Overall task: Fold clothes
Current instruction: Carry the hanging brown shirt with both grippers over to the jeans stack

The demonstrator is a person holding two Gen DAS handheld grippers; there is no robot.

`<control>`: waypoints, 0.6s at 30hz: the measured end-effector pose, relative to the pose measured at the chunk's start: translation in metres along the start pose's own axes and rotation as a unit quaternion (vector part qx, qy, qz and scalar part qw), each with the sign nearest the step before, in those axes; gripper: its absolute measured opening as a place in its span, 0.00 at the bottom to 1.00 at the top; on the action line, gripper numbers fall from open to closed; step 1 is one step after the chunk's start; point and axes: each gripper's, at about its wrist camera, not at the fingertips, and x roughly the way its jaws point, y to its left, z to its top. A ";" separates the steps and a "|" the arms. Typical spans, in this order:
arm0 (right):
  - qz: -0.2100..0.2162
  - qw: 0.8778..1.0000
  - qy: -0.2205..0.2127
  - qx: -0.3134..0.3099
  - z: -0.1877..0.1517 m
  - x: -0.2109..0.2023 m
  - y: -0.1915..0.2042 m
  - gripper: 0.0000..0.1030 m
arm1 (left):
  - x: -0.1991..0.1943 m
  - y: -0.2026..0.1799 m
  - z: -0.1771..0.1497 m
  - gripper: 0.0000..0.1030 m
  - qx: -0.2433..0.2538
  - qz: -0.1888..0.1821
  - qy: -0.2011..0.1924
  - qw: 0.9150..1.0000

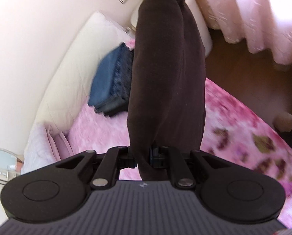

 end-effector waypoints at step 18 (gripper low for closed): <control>-0.063 0.997 -0.016 -0.027 -0.111 0.156 -0.279 0.10 | 0.235 0.213 0.101 0.09 -0.038 0.100 0.012 0.994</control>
